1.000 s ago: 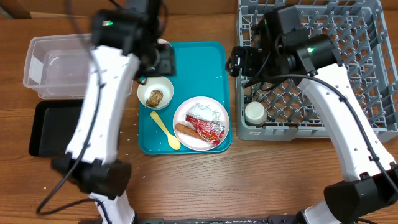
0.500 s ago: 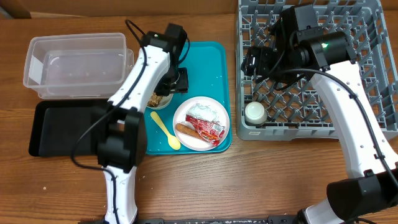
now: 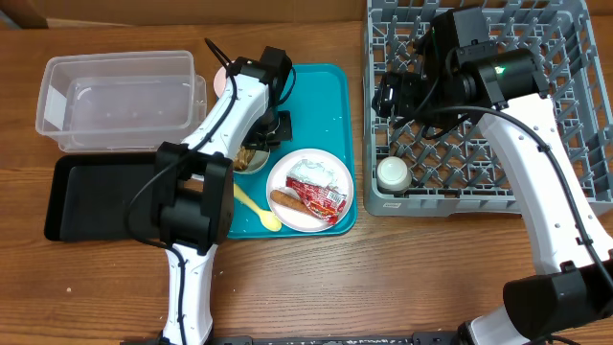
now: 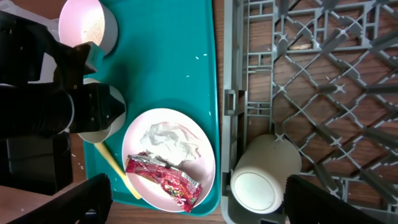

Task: Sort waste into correct bins and load items into the dishwasher

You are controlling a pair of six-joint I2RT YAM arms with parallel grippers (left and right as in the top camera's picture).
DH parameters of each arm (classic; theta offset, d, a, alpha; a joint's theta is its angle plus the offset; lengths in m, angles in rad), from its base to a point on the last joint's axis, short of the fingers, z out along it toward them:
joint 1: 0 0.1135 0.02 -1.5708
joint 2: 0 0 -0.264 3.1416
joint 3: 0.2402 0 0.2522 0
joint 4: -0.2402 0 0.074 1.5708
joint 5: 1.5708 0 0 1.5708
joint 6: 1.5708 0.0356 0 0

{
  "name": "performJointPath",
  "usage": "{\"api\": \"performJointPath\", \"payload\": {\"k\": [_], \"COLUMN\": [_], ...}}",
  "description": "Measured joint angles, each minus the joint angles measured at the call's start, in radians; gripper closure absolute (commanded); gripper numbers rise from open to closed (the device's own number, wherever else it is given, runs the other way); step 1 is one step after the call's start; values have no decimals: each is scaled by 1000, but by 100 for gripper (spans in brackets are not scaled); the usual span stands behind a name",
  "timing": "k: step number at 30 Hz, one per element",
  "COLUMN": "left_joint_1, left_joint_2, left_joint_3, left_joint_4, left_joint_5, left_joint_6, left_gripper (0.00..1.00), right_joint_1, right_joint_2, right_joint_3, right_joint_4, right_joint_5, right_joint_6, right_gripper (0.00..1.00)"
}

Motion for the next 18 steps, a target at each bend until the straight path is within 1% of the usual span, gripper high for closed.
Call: {"api": "performJointPath", "payload": {"k": [4,8,10,14,18], "left_joint_1": [-1,0,-1,-1,1], "left_joint_2": [0,0,0,-14,-103], "left_joint_3": [3,45,93,245,408], "left_joint_4": [-9,-91,-154,-280,-397], "left_joint_5": [-1,18,41,65,77], "left_joint_6": [3,10,11,31,48], "left_gripper": [96,96,96,96,96], "right_joint_1": [0,0,0,0,0], "right_joint_2": [0,0,0,0,0], "right_joint_3": [0,0,0,0,0], "right_joint_4": [0,-1,0,3,4], "right_joint_5": [7,18,21,28,30], "right_joint_6": [-1,0,0,0,-1], "right_gripper": [9,9,9,9,9]}}
